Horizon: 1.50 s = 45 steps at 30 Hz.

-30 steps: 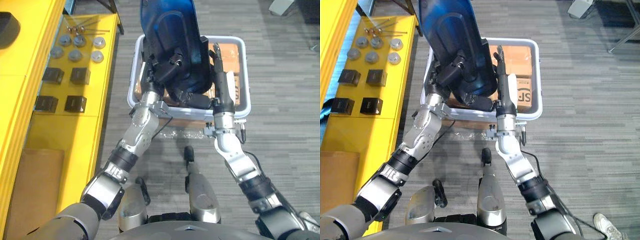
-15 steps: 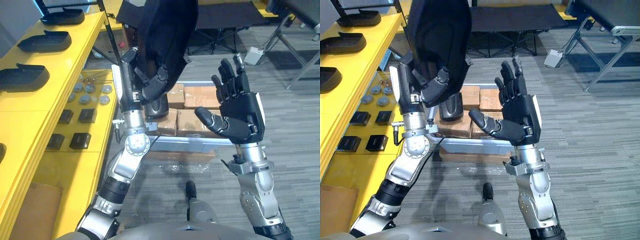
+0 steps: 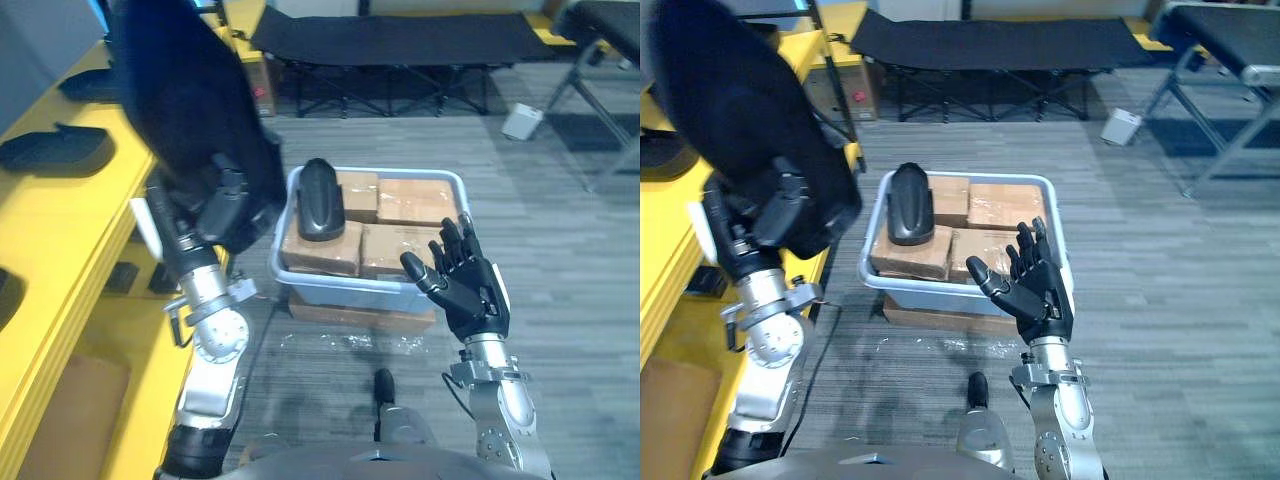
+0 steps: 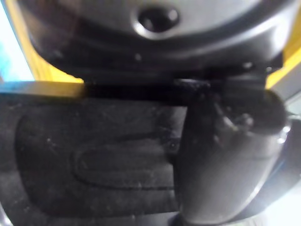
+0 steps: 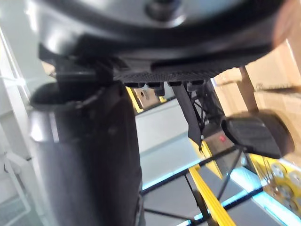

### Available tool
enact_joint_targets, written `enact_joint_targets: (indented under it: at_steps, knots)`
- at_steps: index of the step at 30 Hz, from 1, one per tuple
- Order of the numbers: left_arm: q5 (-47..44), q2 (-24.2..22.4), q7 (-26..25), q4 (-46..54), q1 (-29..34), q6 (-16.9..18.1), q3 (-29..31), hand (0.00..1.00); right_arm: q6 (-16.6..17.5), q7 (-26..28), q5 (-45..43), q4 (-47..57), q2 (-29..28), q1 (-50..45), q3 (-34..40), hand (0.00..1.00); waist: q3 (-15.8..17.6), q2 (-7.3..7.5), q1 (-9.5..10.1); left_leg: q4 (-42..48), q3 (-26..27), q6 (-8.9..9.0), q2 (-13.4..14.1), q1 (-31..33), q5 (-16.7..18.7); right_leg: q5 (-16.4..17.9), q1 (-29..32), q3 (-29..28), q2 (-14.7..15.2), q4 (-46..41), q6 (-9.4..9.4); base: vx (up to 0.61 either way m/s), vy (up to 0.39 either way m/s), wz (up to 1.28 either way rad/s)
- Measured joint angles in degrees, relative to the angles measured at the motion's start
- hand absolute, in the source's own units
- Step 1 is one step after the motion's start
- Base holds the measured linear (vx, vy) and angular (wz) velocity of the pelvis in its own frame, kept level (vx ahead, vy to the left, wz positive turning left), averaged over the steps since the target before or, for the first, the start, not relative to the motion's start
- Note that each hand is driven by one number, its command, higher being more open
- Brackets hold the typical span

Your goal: Walk over and take three plastic housings, then place them on the shelf

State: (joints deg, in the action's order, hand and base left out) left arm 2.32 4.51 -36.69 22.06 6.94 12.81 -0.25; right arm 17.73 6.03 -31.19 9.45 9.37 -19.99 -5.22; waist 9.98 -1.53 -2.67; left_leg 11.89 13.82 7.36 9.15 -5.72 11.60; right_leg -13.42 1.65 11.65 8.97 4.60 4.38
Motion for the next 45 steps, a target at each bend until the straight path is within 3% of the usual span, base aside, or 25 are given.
enact_joint_targets:
  at_steps: [1, 6, 7, 10, 15, 21, 22, 23, 24, 25, 26, 27, 28, 32, 34, 37, 41, 45]
  knots:
    - [-0.04, -0.13, 0.26, 0.65, 1.26, 0.41, 1.53, 0.0, 0.0, -0.03, 0.4, -0.04, 0.0, 0.37, -0.49, 1.0, -0.41, 0.01, 0.54, 0.02, -1.05, -0.24, -0.14, 0.62, -0.04, 0.16, -0.11, 1.04, 0.27, 0.01, 0.04, -0.04, -0.013, 0.88]
    - [-0.17, -0.98, 1.25, 4.67, 10.27, 1.56, 10.57, 0.0, -0.13, -0.99, 1.68, -5.07, 1.47, 9.21, -6.65, 1.0, -2.1, 0.6, 7.31, 0.06, -9.28, -0.32, -0.89, 3.6, -1.85, 1.0, -2.93, 9.28, 1.53, 0.29, 0.37, -0.01, -0.033, 0.89]
    - [-0.37, -2.21, 1.89, 5.12, 12.97, 2.65, 12.77, 0.0, -0.54, -1.81, 1.67, -6.33, 1.6, 11.58, -8.13, 1.0, -2.62, 0.96, 9.28, -0.01, -12.22, -0.6, -1.45, 4.51, -2.25, 1.75, -4.05, 12.09, 2.01, 0.31, 0.58, -0.01, -0.033, 0.9]
    - [-2.66, -5.05, 2.44, 5.61, 17.93, 4.84, 16.98, 0.0, -0.56, -5.8, 1.54, -7.88, 0.43, 15.22, -10.03, 1.0, -2.92, 1.13, 12.67, -0.17, -16.58, -0.76, -2.63, 5.69, -3.24, 2.44, -5.89, 16.47, 3.04, 0.3, 1.16, 0.0, -0.008, 0.85]
    - [-6.88, -8.96, 4.54, 8.14, 24.89, 6.52, 21.83, 0.0, -0.52, -11.62, 0.23, -12.41, -4.68, 19.34, -11.11, 1.0, -3.85, 1.6, 16.01, -0.08, -20.54, -1.06, -3.76, 6.7, -3.65, 4.07, -7.78, 20.62, 3.8, 0.31, 1.47, 0.0, 0.02, 0.43]
    - [-8.42, -10.14, 12.02, 9.52, 25.73, 7.28, 24.07, 0.0, -0.81, -12.84, 1.75, -13.98, -4.76, 21.43, -14.41, 1.0, -4.82, 1.38, 17.84, -0.09, -25.27, -0.97, -4.93, 8.23, -4.14, 4.99, -9.91, 25.92, 4.31, 0.0, 1.97, 0.04, 0.017, 0.46]
    - [-9.14, -10.19, 13.68, 9.63, 25.5, 7.34, 24.23, 0.0, -0.88, -12.83, 1.87, -13.98, -4.49, 21.65, -14.34, 1.0, -5.26, 1.88, 18.07, -0.21, -26.29, -0.89, -5.15, 8.82, -4.48, 5.17, -10.18, 27.16, 4.32, -0.01, 2.11, 0.05, 0.003, 0.48]
    - [-9.66, -10.15, 14.64, 9.63, 25.5, 7.42, 24.34, 0.0, -1.05, -12.81, 2.25, -13.98, -4.4, 21.66, -14.1, 1.0, -5.22, 1.66, 17.96, -0.25, -26.91, -0.58, -5.33, 9.39, -4.91, 5.28, -10.24, 28.03, 4.39, -0.01, 2.24, 0.05, -0.006, 0.73]
    - [-11.79, -10.16, 17.4, 9.64, 25.41, 7.48, 24.35, 0.0, -1.55, -12.76, 3.78, -13.94, -4.13, 21.65, -12.85, 1.0, -5.44, 2.11, 17.56, -1.02, -26.67, -1.5, -5.57, 10.58, -5.83, 5.53, -10.86, 30.89, 4.89, -0.05, 2.59, 0.04, -0.02, 1.37]
    - [-14.01, -9.94, 20.93, 9.63, 24.58, 7.5, 24.31, 0.0, -2.21, -12.79, 4.31, -13.69, -3.8, 21.46, -10.61, 1.0, -5.37, 2.14, 15.27, -1.06, -21.82, -4.36, -4.13, 12.87, -7.2, 5.81, -12.04, 35.4, 5.35, -0.07, 2.93, 0.05, -0.025, 1.67]
    - [-15.08, -9.79, 23.08, 9.57, 23.85, 7.59, 24.24, 0.0, -2.36, -13.0, 5.27, -13.57, -3.45, 21.22, -9.09, 1.0, -5.32, 2.25, 14.13, -0.96, -17.52, -5.23, -2.63, 13.85, -8.25, 5.86, -12.96, 37.93, 5.5, -0.21, 3.06, 0.06, -0.006, 2.13]
    - [-16.03, -9.63, 26.67, 9.35, 22.15, 8.32, 23.66, 0.0, -2.4, -13.77, 6.64, -12.86, -2.29, 20.19, -5.98, 1.0, -4.72, 1.32, 12.66, -0.58, -9.99, -4.25, 0.16, 15.09, -11.05, 6.46, -14.35, 42.0, 6.1, -1.76, 4.07, 0.08, 0.081, 1.78]
    - [-16.23, -9.27, 28.75, 9.36, 20.79, 9.41, 22.7, 0.0, -2.42, -13.99, 6.76, -12.7, -0.82, 19.07, -3.23, 1.0, -4.34, 0.6, 12.99, -1.62, -8.68, -1.34, -0.24, 15.19, -13.24, 7.17, -14.72, 43.42, 7.53, -3.76, 4.83, 0.09, 0.139, 1.43]
    - [-16.45, -5.28, 29.56, 9.65, 17.49, 9.99, 21.66, 0.0, -2.29, -11.32, 6.63, -12.69, -0.78, 18.0, 0.39, 1.0, -3.2, 1.17, 12.85, -3.3, -9.95, -2.39, -3.67, 14.75, -14.48, 10.0, -14.42, 38.38, 11.26, -7.66, 4.41, 0.03, 0.251, 0.46]
    - [-16.44, -3.44, 30.78, 9.61, 17.41, 9.89, 19.59, 0.0, -2.27, -8.24, 6.66, -12.23, -1.37, 17.98, -0.03, 1.0, -2.47, 1.67, 11.79, -3.79, -10.7, -2.56, -4.09, 14.26, -14.79, 13.79, -13.73, 33.28, 11.75, -10.12, 3.65, -0.05, 0.053, 0.14]
    - [-17.79, -3.06, 34.24, 8.66, 17.56, 9.55, 14.98, 0.0, -1.21, -7.15, 7.59, -9.81, -1.88, 16.4, -0.03, 1.0, -2.28, 1.64, 10.54, -7.28, -12.84, -2.41, -4.35, 14.06, -17.42, 18.16, -10.86, 26.96, 10.78, -13.65, 5.75, -0.11, -0.056, 0.34]
    - [-17.89, -2.84, 35.77, 7.69, 17.67, 9.52, 11.11, 0.0, -0.32, -6.48, 8.29, -9.21, -1.8, 16.15, -0.59, 1.0, -1.39, 0.85, 10.21, -10.35, -13.88, -2.09, -3.44, 13.31, -20.14, 18.27, -10.72, 26.96, 9.56, -14.15, 6.03, -0.06, -0.068, 0.12]
    - [-17.99, -2.84, 35.86, 6.86, 17.9, 9.36, 9.72, 0.0, -0.31, -4.08, 8.3, -9.21, -1.71, 15.63, -1.33, 1.0, -0.61, 0.45, 10.17, -11.21, -13.92, -2.04, -2.9, 12.5, -20.73, 18.65, -10.69, 26.22, 9.13, -14.62, 6.27, -0.06, -0.034, -0.04]
